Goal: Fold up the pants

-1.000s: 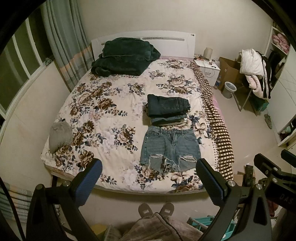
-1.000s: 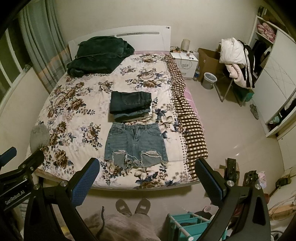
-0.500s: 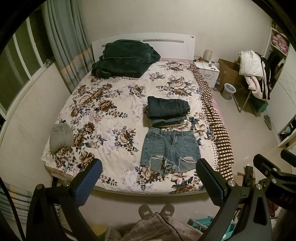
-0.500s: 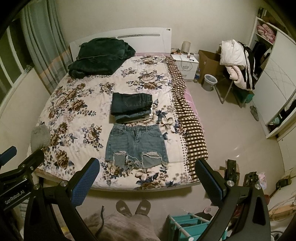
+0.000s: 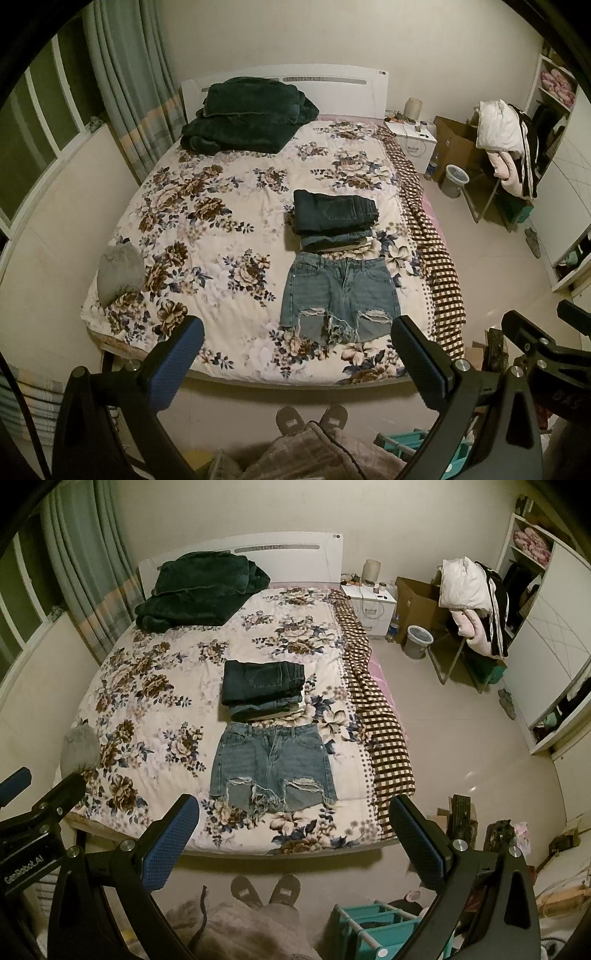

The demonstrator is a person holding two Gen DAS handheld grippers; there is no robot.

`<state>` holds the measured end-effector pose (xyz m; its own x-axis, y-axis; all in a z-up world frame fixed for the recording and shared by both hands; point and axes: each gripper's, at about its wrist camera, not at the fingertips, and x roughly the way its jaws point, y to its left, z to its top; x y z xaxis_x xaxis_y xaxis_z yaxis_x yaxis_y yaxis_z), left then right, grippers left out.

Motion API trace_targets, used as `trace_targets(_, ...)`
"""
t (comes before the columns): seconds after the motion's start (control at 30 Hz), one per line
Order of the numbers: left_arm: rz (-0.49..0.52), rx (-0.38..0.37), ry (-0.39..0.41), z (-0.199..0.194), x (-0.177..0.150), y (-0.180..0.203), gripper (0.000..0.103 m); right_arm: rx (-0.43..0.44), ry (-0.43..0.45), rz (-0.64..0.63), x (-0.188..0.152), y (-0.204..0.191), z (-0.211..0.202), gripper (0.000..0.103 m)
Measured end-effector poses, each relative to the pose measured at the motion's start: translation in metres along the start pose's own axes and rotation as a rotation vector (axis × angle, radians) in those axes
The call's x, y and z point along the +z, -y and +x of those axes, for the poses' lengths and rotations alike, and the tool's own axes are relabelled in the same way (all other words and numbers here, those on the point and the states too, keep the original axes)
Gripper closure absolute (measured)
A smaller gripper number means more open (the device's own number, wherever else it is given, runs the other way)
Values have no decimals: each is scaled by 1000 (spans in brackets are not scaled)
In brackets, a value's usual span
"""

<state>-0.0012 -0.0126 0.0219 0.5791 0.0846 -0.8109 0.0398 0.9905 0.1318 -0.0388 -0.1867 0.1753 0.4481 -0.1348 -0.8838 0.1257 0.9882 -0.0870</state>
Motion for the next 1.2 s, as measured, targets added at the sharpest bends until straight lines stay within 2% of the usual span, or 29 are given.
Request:
trace_targets(0.03, -1, -2, -5, 0, 1, 0, 0, -2, 3, 0, -3, 0, 1, 0)
trace_targets(0.07, -37, -71, -42, 9, -2, -9, 0, -6, 3, 3, -2, 0, 2, 0)
trace_targets(0.1, -35, -67, -39, 11, -1, -9, 0, -9, 3, 4, -5, 0, 5, 0)
trace_targets(0.17, -79, -133, -86, 25, -3, -11, 0, -23, -3, 14, -8, 2, 17, 0)
trace_targets(0.3, -84, -173, -127, 59, -5, -9, 0, -55, -15, 41, -6, 2, 49, 0)
trace_targets(0.37, -70, -170, -136, 80, -7, -1, 0, -60, -23, 61, -4, 4, 79, 0)
trace_targets(0.53, -41, -164, -245, 150, -14, 25, 0, -83, -75, 86, 4, 19, 172, 0)
trace_targets(0.57, -31, -136, -260, 167, -16, 31, 0, -85, -84, 84, 7, 22, 189, 0)
trace_targets(0.6, -31, -132, -247, 181, -14, 39, 0, -86, -94, 82, 8, 27, 207, 0)
trace_targets(0.7, -46, -127, -292, 222, -15, 66, 0, -82, -128, 65, 16, 44, 270, 0)
trace_targets(0.77, -58, -119, -285, 249, -8, 90, 0, -84, -136, 40, 23, 55, 313, 0)
trace_targets(0.9, -49, -51, -323, 303, -3, 135, 0, -48, -173, -4, 46, 82, 398, 0)
trace_targets(1.03, -72, -2, -371, 359, 3, 184, 0, 1, -248, -55, 63, 110, 491, 0)
trace_targets(1.2, -109, 59, -479, 439, -15, 228, 0, 31, -316, -143, 70, 140, 605, 0)
